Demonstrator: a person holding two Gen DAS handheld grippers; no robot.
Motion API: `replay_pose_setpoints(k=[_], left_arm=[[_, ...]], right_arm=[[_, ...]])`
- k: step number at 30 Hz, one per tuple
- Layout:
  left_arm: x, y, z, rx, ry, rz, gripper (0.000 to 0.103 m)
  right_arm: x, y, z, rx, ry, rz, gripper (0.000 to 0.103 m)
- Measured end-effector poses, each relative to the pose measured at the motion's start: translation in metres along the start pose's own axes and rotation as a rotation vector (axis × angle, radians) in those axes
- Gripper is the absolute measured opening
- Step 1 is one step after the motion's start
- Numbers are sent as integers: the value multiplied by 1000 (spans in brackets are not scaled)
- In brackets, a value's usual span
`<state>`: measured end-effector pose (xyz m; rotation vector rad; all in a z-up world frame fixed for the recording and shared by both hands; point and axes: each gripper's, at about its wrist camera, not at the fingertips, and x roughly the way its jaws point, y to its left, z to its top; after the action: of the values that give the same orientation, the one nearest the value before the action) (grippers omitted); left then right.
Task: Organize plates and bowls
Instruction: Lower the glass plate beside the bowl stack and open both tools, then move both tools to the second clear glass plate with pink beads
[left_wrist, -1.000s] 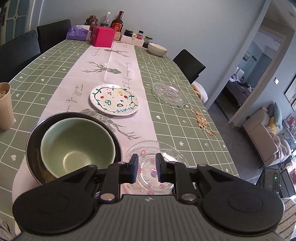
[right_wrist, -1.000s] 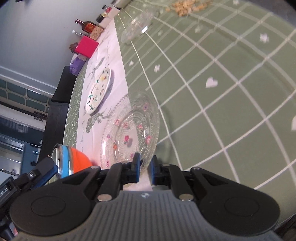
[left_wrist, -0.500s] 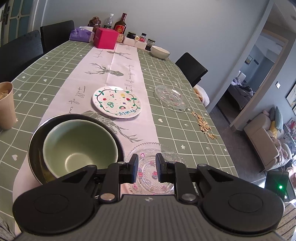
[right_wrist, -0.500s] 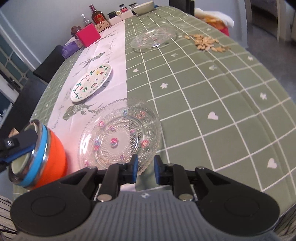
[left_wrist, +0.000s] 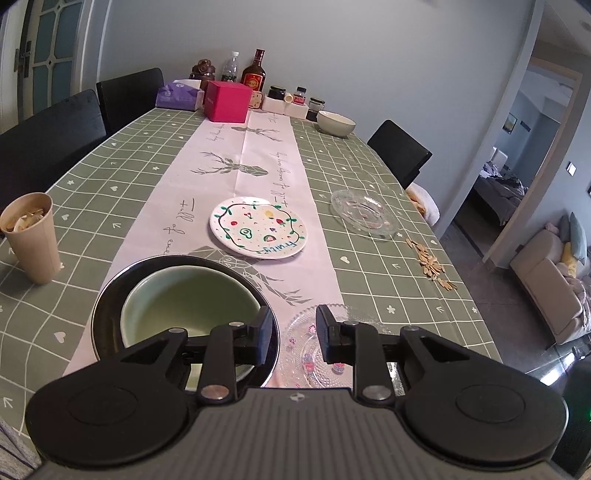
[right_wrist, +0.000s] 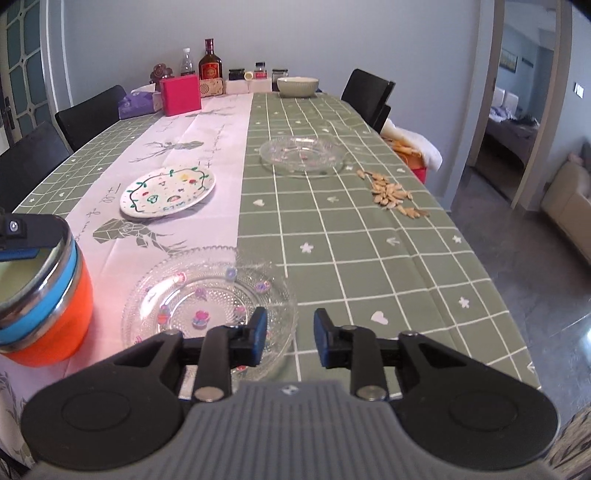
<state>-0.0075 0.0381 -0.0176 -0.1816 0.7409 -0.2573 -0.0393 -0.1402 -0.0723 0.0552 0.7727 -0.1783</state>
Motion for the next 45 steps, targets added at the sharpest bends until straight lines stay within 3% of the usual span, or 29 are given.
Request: replay_pose_setpoints(k=[2,5,8,11,13,15,18,20,22,25,28,33,36,45], left_arm=[[0,-2,1,17,-7,5,34],[-3,-3,4,11,-4,-6,39],[-8,-6,10,25,-24,-7,48],[-18,-15,18,64,-77,24,62],[-25,-21,25,88,-111,40,77],[-30,-26,35,93,-128,61,84],[-28,-32,55,113,-104,63,85],[-24,-39,72,151,-84,50,86],[-15,-47,89,219,-77,-12,86],[9,-59,120,258,8,-120,86],[39,-71,144,253,44,-169,86],[108,-97,167,342,49,-68,86],[156,-105,180,337,49,-35,86],[285,-106,192,206,182,49,83]], right_arm=[[-3,-1,3,4,-11,11,41],[-11,3,9,-32,-51,-8,47],[-22,5,16,-71,-102,-25,56],[-32,1,28,-60,-134,-2,71],[-39,-3,37,-69,-156,6,79],[-45,-6,49,-107,-168,9,80],[-54,-18,72,-143,-203,11,89],[-54,-27,91,-184,-210,2,89],[-45,-41,116,-202,-163,29,96],[-14,-68,157,-101,-27,143,98],[20,-92,191,15,27,203,98],[101,-115,239,120,88,256,98],[160,-133,254,218,145,275,97],[281,-173,244,453,256,340,88]])
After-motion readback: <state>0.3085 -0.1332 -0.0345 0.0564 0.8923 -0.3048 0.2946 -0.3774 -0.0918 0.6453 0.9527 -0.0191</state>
